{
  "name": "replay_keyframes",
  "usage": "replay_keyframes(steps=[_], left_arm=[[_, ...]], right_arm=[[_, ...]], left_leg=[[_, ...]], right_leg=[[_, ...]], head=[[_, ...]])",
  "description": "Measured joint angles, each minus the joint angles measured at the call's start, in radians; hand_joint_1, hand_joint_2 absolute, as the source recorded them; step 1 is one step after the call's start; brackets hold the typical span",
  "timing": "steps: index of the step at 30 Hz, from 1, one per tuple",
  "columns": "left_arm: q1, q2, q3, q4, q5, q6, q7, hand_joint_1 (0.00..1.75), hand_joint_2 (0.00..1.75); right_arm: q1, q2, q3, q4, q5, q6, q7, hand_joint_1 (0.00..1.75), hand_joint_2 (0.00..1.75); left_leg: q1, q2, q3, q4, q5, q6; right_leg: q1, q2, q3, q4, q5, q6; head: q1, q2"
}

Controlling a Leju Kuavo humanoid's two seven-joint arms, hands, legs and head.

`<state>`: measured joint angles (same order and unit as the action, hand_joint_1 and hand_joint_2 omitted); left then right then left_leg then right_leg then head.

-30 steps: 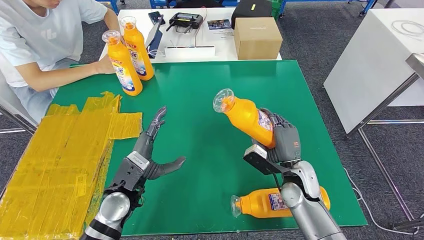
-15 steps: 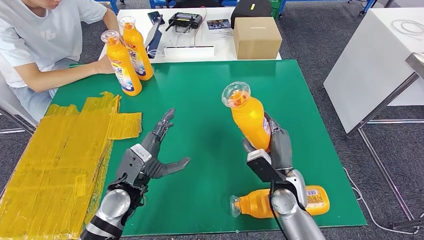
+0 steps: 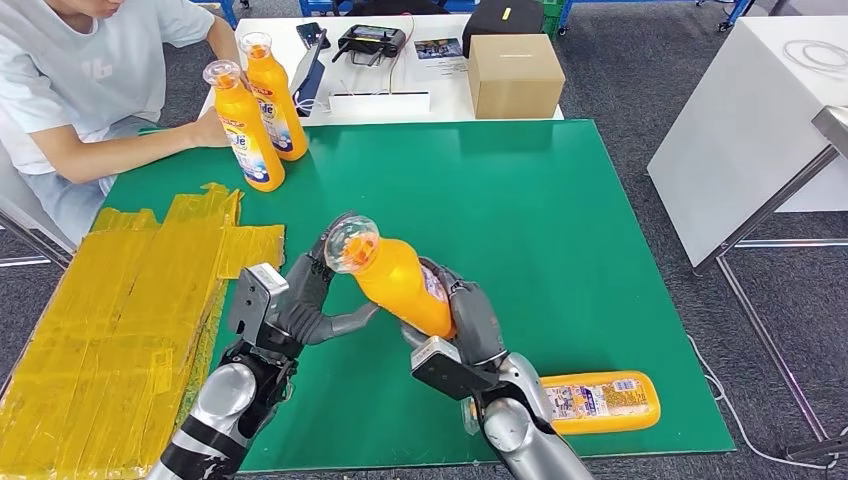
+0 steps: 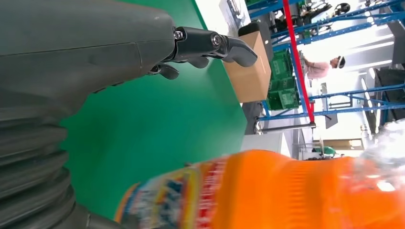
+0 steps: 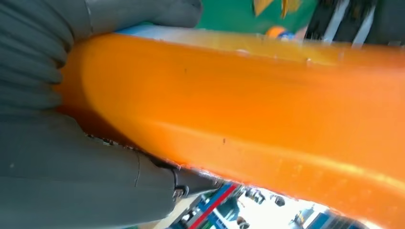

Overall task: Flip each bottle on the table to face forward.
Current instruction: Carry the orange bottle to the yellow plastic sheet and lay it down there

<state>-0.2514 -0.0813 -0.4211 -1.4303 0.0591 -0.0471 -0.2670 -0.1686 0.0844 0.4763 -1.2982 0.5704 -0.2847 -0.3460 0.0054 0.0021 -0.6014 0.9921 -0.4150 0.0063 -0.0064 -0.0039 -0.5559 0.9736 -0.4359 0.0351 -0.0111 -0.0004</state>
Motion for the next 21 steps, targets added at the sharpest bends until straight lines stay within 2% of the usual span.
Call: replay_keyframes(steps=[9,21], left_arm=[[-0.007,0.002,0.000,0.014,0.021,-0.006,0.004,0.00,1.75],[-0.010,0.006,0.000,0.023,0.031,-0.011,0.006,0.00,1.75]], right_arm=[[-0.033,0.013,0.057,0.049,0.006,-0.004,0.005,1.75,1.75],[-0.058,0.017,0.078,0.082,0.002,-0.004,0.012,1.75,1.75]], left_leg=[[0.000,0.000,0.000,0.000,0.000,0.000],[0.000,0.000,0.000,0.000,0.000,0.000]], right_leg=[[0.000,0.000,0.000,0.000,0.000,0.000],[0.000,0.000,0.000,0.000,0.000,0.000]], head=[[0.000,0.000],[0.000,0.000]])
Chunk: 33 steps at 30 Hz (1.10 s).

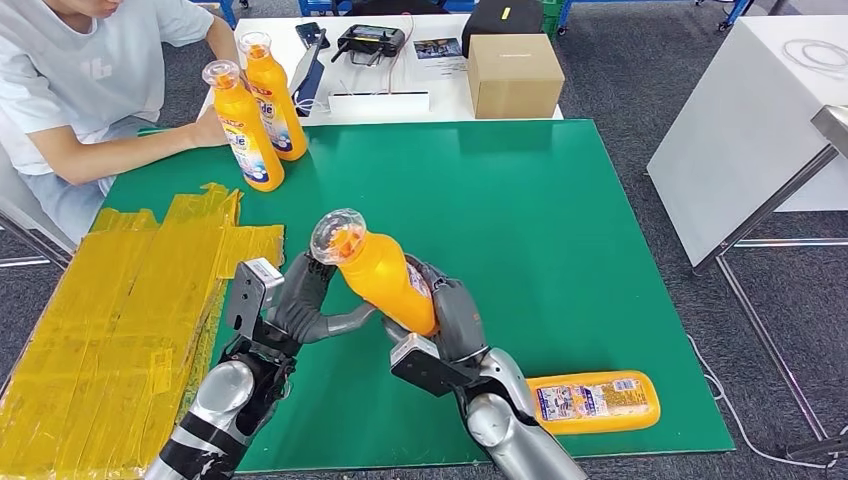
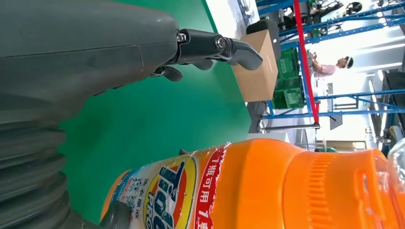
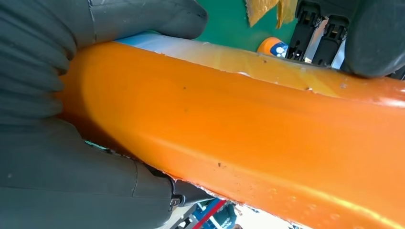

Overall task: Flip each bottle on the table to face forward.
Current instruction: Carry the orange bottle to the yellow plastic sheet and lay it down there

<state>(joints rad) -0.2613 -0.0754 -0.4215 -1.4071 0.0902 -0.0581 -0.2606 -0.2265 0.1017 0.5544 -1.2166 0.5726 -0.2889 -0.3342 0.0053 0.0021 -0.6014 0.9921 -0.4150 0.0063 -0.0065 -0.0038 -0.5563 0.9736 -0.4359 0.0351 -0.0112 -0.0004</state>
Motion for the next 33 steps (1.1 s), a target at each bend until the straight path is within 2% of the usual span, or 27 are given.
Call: replay_keyframes(steps=[33], left_arm=[[0.014,0.012,-0.051,-0.042,0.139,-0.085,-0.006,0.00,1.75]], right_arm=[[-0.018,0.011,0.061,0.091,-0.026,-0.002,-0.004,1.75,1.75]], left_leg=[[0.000,0.000,0.000,0.000,0.000,0.000]], right_leg=[[0.000,0.000,0.000,0.000,0.000,0.000]], head=[[0.000,0.000]])
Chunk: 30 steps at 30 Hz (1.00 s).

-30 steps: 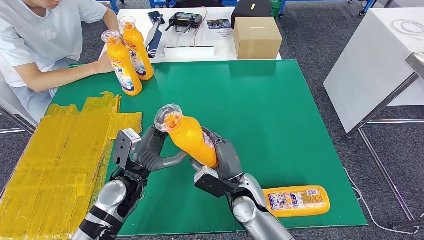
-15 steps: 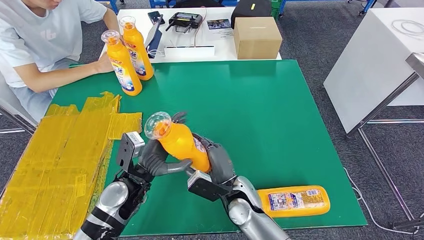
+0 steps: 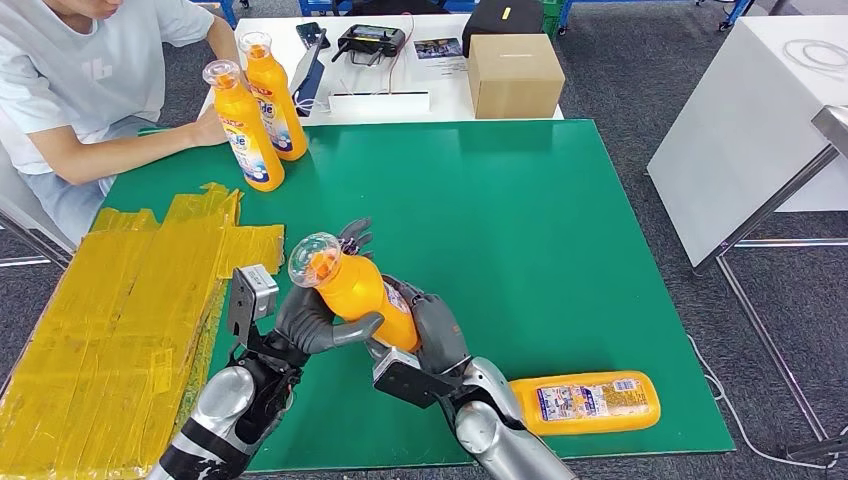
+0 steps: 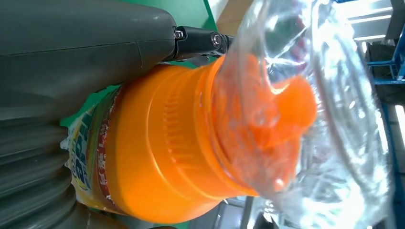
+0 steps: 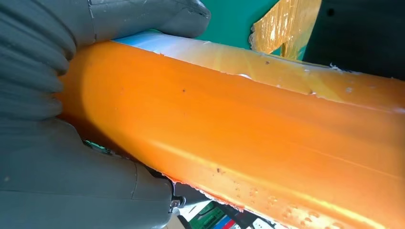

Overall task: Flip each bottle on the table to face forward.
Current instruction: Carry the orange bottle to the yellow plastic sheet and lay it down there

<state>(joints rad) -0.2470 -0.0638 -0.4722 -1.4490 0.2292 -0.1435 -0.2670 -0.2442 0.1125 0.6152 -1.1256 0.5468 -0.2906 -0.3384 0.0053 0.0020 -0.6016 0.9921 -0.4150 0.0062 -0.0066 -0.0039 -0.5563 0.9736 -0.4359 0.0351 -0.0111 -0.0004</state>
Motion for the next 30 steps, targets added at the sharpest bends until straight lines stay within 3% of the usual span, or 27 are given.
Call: replay_keyframes(steps=[3,4,7,26,27,30], left_arm=[[0.001,0.000,0.000,-0.005,0.015,-0.004,-0.002,0.94,1.75],[0.001,0.000,0.000,-0.007,0.017,-0.004,-0.002,1.36,1.75],[0.003,0.000,0.000,-0.011,0.019,-0.003,-0.003,1.72,1.75],[0.006,0.000,-0.016,-0.012,0.012,0.010,-0.006,1.75,1.75],[0.006,0.000,-0.017,-0.012,0.011,0.011,-0.007,1.75,1.75],[0.006,0.000,-0.018,-0.012,0.006,0.020,-0.011,1.75,1.75]], right_arm=[[0.000,0.001,0.005,0.007,0.008,-0.006,0.000,1.75,1.75],[0.000,0.002,0.007,0.010,0.011,-0.009,0.000,1.75,1.75],[-0.001,0.005,0.010,0.016,0.012,-0.015,-0.001,1.75,1.75],[0.006,0.005,0.013,0.006,-0.015,-0.015,-0.006,1.74,1.75],[0.007,0.005,0.013,0.002,-0.018,-0.015,-0.006,1.61,1.75],[0.011,0.005,0.011,-0.010,-0.031,-0.019,-0.007,0.31,1.75]], left_leg=[[0.000,0.000,0.000,0.000,0.000,0.000],[0.000,0.000,0.000,0.000,0.000,0.000],[0.000,0.000,0.000,0.000,0.000,0.000],[0.000,0.000,0.000,0.000,0.000,0.000],[0.000,0.000,0.000,0.000,0.000,0.000],[0.000,0.000,0.000,0.000,0.000,0.000]], right_leg=[[0.000,0.000,0.000,0.000,0.000,0.000],[0.000,0.000,0.000,0.000,0.000,0.000],[0.000,0.000,0.000,0.000,0.000,0.000],[0.000,0.000,0.000,0.000,0.000,0.000],[0.000,0.000,0.000,0.000,0.000,0.000],[0.000,0.000,0.000,0.000,0.000,0.000]], head=[[0.000,0.000],[0.000,0.000],[0.000,0.000],[0.000,0.000],[0.000,0.000],[0.000,0.000]])
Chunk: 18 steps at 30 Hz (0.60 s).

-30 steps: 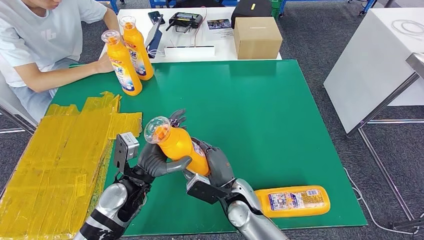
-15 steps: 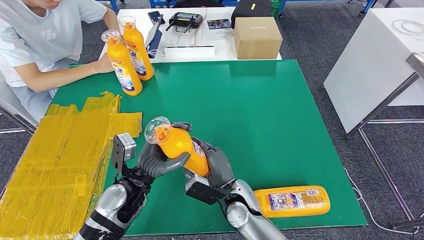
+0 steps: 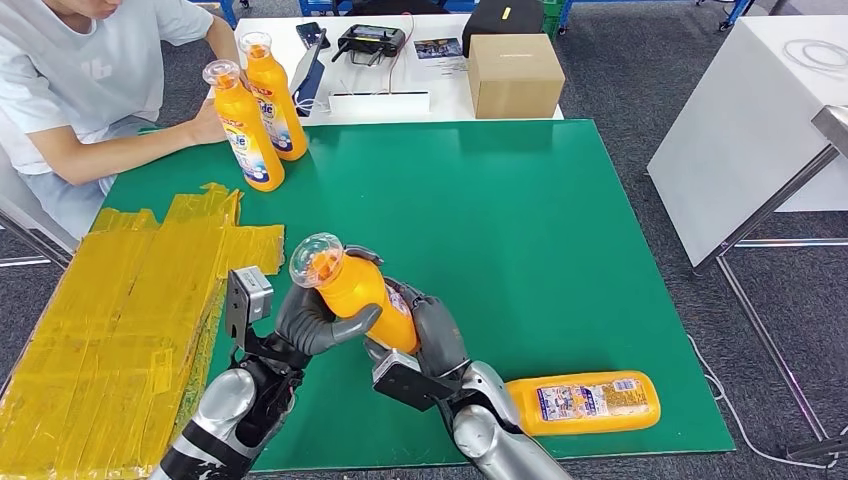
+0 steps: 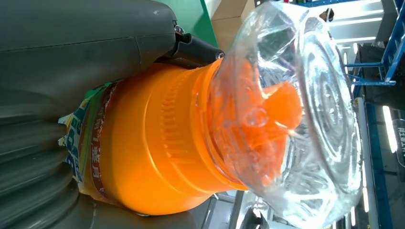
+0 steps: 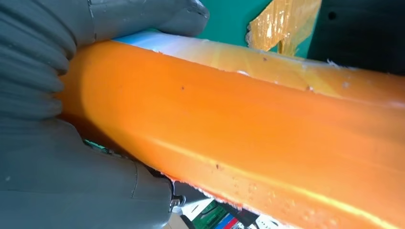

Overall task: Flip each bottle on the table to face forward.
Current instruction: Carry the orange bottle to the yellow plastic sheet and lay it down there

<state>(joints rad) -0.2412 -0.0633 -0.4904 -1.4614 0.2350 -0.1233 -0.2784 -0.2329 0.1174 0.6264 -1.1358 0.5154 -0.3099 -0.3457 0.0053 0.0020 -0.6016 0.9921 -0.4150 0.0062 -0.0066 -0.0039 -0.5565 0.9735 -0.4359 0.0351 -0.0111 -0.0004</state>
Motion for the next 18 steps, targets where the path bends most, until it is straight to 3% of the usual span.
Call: replay_keyframes(steps=[1,12,18], left_arm=[[0.000,0.000,0.000,0.000,-0.007,0.009,-0.004,1.75,1.75],[0.003,0.009,-0.002,-0.004,-0.125,0.145,-0.043,1.75,1.75],[0.024,0.023,0.018,-0.049,-0.453,0.438,-0.086,1.75,1.75]], right_arm=[[0.002,0.000,-0.001,-0.006,-0.005,-0.005,-0.002,0.00,1.75],[0.026,-0.012,-0.007,-0.095,-0.021,-0.048,-0.024,0.00,1.75],[0.076,-0.033,-0.040,-0.201,-0.011,-0.106,-0.042,0.00,1.75]], left_leg=[[0.000,0.000,0.000,0.000,0.000,0.000],[0.000,0.000,0.000,0.000,0.000,0.000],[0.000,0.000,-0.001,0.000,0.000,0.000]], right_leg=[[0.000,0.000,0.000,0.000,0.000,0.000],[0.000,0.000,0.000,0.000,0.000,0.000],[0.000,0.000,0.000,0.000,0.000,0.000]], head=[[0.000,0.000],[0.000,0.000],[0.000,0.000]])
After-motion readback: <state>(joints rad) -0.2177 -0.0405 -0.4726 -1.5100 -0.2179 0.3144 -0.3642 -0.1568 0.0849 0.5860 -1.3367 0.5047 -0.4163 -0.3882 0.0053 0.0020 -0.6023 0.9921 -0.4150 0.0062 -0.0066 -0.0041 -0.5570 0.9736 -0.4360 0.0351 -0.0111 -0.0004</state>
